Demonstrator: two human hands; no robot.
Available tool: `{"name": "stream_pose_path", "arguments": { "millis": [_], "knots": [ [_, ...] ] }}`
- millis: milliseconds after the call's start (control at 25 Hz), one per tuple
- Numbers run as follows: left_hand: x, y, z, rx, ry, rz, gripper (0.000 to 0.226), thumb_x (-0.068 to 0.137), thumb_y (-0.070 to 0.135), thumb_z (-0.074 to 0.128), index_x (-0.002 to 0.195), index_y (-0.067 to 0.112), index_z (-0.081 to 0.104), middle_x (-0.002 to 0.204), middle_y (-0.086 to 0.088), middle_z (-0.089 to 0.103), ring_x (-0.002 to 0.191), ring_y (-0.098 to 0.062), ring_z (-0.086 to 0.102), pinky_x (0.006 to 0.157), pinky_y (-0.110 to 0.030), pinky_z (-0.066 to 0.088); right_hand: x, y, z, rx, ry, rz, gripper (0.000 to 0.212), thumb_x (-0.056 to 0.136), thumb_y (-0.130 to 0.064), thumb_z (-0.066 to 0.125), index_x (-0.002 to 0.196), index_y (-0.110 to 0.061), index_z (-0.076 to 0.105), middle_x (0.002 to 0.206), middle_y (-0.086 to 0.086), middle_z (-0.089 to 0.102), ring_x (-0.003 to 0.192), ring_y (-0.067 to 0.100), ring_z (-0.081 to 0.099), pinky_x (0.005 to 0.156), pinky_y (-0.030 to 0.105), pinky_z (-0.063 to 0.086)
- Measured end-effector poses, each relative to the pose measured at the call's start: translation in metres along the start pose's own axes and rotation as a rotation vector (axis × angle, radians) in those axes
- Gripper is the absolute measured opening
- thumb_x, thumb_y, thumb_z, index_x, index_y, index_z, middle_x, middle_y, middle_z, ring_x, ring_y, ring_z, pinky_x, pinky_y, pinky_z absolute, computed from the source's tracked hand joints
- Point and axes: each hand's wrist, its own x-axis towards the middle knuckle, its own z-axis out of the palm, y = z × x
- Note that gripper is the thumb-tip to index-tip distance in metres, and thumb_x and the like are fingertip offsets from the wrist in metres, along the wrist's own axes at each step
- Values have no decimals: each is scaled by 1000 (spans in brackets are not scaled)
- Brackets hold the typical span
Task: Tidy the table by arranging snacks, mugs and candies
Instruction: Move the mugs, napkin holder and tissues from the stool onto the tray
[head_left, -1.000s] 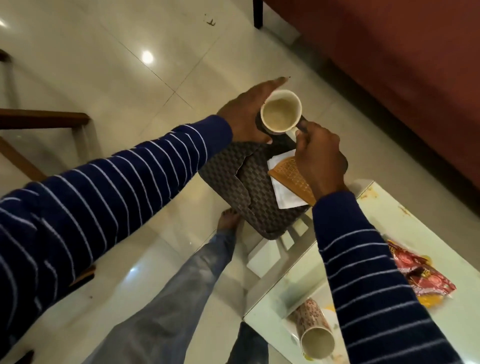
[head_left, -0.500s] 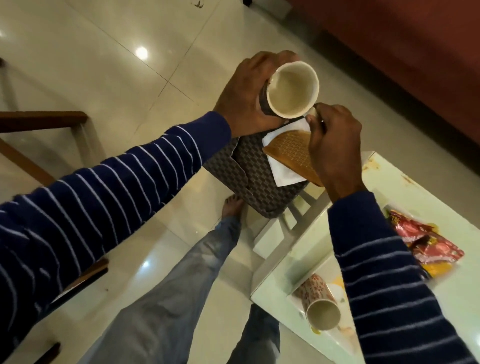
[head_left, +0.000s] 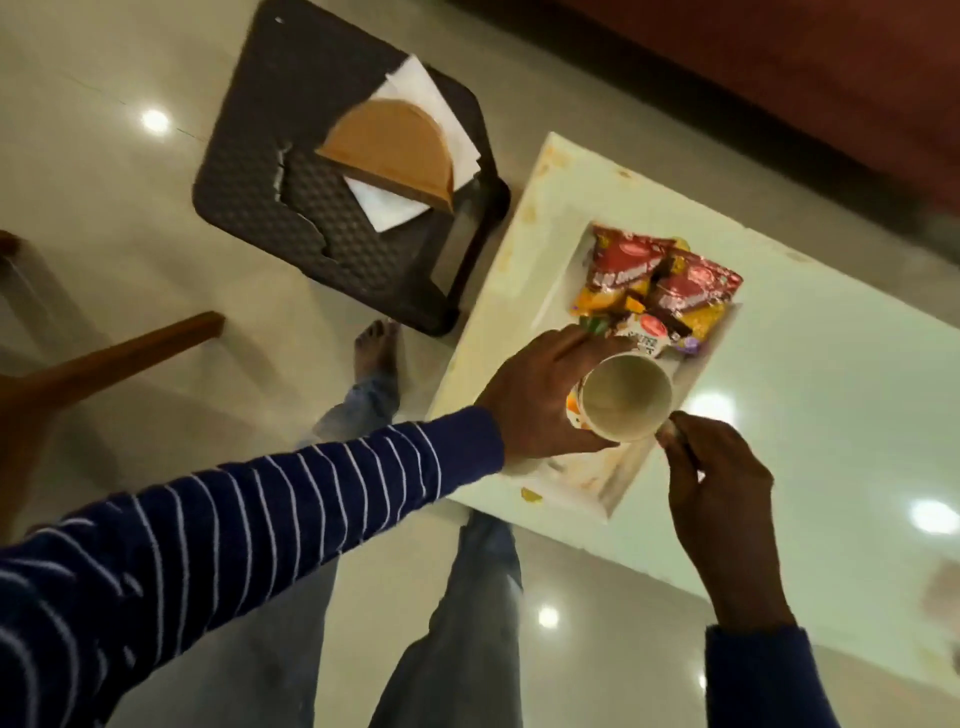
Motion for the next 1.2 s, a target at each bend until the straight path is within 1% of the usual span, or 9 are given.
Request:
{"name": "stream_pose_path", "arguments": {
  "millis": [120, 240, 520, 640, 800, 920, 1040, 1120, 1200],
  "knots": [
    [-27, 9, 47, 31, -152, 36, 86, 66, 57, 82, 137, 20, 50, 128, -1, 58, 113, -16, 57, 91, -34, 53, -50, 49, 13, 31, -1, 73, 13, 92, -5, 65, 103, -5, 72, 101, 8, 71, 92, 25, 66, 86, 18, 42],
    [-45, 12, 76, 201, -260, 79, 82, 66, 59, 80, 131, 17, 56, 115, -3, 66, 100, -21, 63, 84, -40, 51, -77, 83, 34, 72, -38, 103, 13, 92, -2, 64, 102, -7, 72, 99, 7, 71, 92, 27, 66, 84, 27, 45],
    [-63, -4, 96, 466, -284, 85, 81, 59, 62, 80, 125, 18, 61, 118, -4, 67, 118, -27, 56, 102, -47, 35, -88, 116, 86, 86, -124, 96, 14, 94, -1, 59, 97, -8, 71, 94, 8, 69, 87, 24, 63, 79, 26, 42],
    [-63, -8, 103, 547, -329, 67, 81, 61, 66, 75, 127, 22, 58, 122, 0, 66, 128, -24, 49, 110, -53, 21, -90, 120, 98, 125, -137, 137, 16, 95, -2, 58, 98, -10, 71, 96, 7, 70, 88, 22, 62, 80, 24, 41],
    [-63, -9, 109, 603, -376, 59, 79, 62, 69, 71, 126, 26, 56, 120, 4, 67, 132, -21, 46, 110, -54, 8, -91, 125, 101, 159, -138, 178, 18, 96, -3, 57, 101, -11, 72, 99, 4, 70, 87, 9, 55, 78, 11, 37],
    [-61, -9, 109, 639, -375, 106, 84, 58, 68, 74, 127, 25, 55, 121, 2, 66, 132, -25, 45, 110, -56, 3, -89, 122, 97, 172, -156, 212, 17, 95, -5, 61, 106, -10, 73, 106, 6, 71, 90, 16, 63, 83, 21, 42],
    [-58, -11, 95, 630, -393, 159, 104, 55, 74, 74, 139, 22, 43, 136, -1, 57, 139, -27, 37, 111, -60, 3, -81, 113, 79, 115, -190, 225, 30, 85, 0, 72, 112, -10, 72, 113, 11, 72, 69, 13, 62, 78, 28, 47],
    [-56, -11, 72, 535, -325, 167, 105, 59, 81, 67, 142, 24, 37, 142, 2, 53, 139, -22, 36, 113, -57, 9, -76, 107, 59, 39, -132, 232, 45, 75, 5, 78, 116, -11, 71, 113, 12, 72, 49, 2, 53, 75, 22, 44],
    [-50, -20, 34, 421, -174, 113, 94, 66, 81, 60, 139, 27, 41, 138, 4, 55, 134, -17, 41, 112, -53, 19, -62, 91, 39, 44, -65, 247, 45, 74, 3, 79, 115, -15, 72, 106, 10, 72, 48, 9, 56, 66, 6, 40]
  ]
}}
